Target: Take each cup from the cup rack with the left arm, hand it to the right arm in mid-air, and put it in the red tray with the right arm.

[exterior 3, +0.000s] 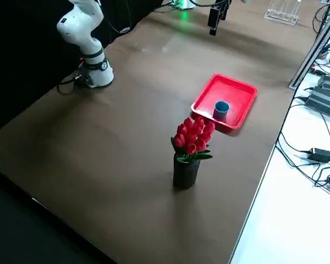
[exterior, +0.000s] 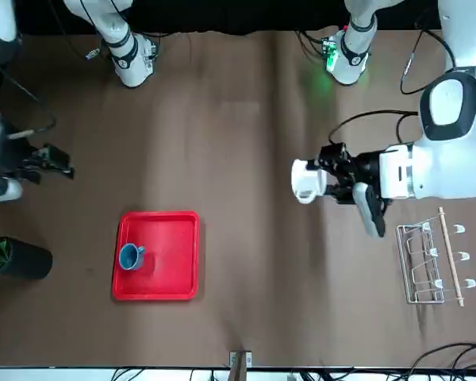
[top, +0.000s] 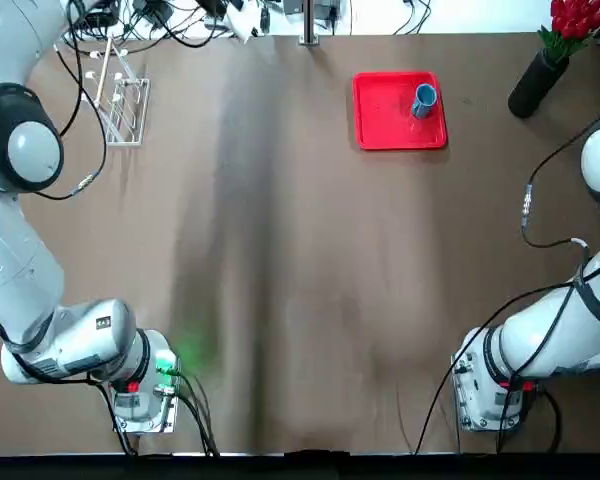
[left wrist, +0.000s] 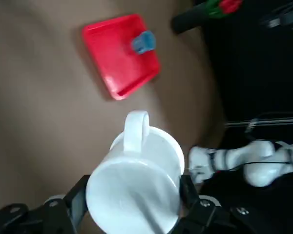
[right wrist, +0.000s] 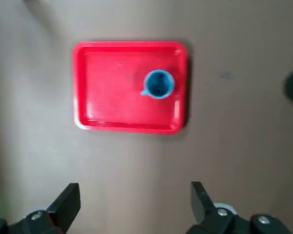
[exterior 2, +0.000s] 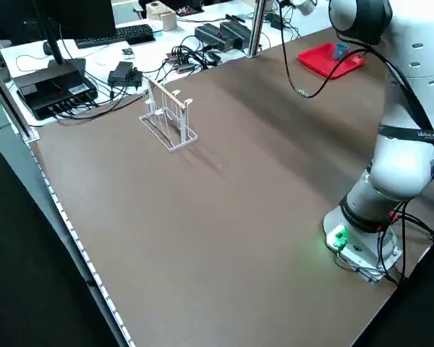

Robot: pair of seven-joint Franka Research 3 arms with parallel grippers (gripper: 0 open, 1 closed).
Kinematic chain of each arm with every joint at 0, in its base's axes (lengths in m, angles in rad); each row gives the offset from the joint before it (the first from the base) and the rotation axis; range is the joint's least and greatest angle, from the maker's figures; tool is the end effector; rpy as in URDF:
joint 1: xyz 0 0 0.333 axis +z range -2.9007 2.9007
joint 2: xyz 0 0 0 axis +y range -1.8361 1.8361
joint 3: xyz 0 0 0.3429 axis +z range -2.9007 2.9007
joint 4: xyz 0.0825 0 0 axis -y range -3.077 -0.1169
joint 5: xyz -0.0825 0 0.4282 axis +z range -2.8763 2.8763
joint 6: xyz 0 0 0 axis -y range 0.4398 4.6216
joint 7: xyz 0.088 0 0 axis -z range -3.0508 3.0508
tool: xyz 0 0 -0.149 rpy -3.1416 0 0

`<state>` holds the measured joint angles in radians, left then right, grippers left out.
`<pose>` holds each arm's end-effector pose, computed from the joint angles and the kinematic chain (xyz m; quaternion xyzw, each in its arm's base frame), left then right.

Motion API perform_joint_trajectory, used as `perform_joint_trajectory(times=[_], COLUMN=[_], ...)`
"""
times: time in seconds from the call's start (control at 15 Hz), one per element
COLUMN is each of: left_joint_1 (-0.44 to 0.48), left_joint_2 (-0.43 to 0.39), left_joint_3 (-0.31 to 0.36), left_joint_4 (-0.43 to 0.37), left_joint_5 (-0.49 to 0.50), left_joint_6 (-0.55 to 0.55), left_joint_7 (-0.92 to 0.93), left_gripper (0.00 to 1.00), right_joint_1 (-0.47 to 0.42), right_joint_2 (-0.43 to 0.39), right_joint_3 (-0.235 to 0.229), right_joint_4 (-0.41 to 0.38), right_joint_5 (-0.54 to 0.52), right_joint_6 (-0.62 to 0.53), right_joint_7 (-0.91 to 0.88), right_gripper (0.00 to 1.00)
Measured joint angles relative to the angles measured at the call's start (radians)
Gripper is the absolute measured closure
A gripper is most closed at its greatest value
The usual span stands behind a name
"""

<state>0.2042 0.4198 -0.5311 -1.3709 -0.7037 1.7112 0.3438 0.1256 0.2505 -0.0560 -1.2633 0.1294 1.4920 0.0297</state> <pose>0.6818 -0.2525 0.5279 0.8697 -0.2304 -0.0060 0.4365 0.6689 0.0717 0.6019 -0.9980 -0.0251 0.0136 0.0570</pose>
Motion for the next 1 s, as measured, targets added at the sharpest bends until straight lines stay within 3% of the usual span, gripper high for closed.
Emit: perform_joint_trajectory(times=[0.2, 0.4, 0.53, 0.8, 1.0], left_joint_1=[-0.043, -0.118, -0.184, -0.234, -0.255], left_joint_2=[0.004, 0.009, 0.024, 0.036, 0.054], left_joint_3=[-0.010, -0.012, -0.013, -0.013, -0.013], left_joint_4=[0.000, -0.001, -0.002, -0.002, -0.003], left_joint_5=[-0.155, -0.249, -0.376, -0.424, -0.437], left_joint_6=[0.055, 0.187, 0.314, 0.441, 0.471], left_joint_7=[-0.009, -0.038, -0.045, -0.045, -0.045], left_gripper=[0.23, 0.23, 0.23, 0.23, 0.23], right_joint_1=[0.023, 0.025, 0.032, 0.036, 0.037], right_joint_2=[0.027, 0.060, 0.099, 0.153, 0.183], right_joint_3=[0.003, 0.002, 0.003, 0.004, 0.004], right_joint_4=[-0.012, -0.015, -0.015, -0.016, -0.016], right_joint_5=[0.109, 0.261, 0.457, 0.741, 0.973], right_joint_6=[0.041, 0.062, 0.080, 0.084, 0.085], right_joint_7=[0.026, 0.025, 0.025, -0.007, -0.089], right_gripper=[0.00, 0.00, 0.00, 0.00, 0.00])
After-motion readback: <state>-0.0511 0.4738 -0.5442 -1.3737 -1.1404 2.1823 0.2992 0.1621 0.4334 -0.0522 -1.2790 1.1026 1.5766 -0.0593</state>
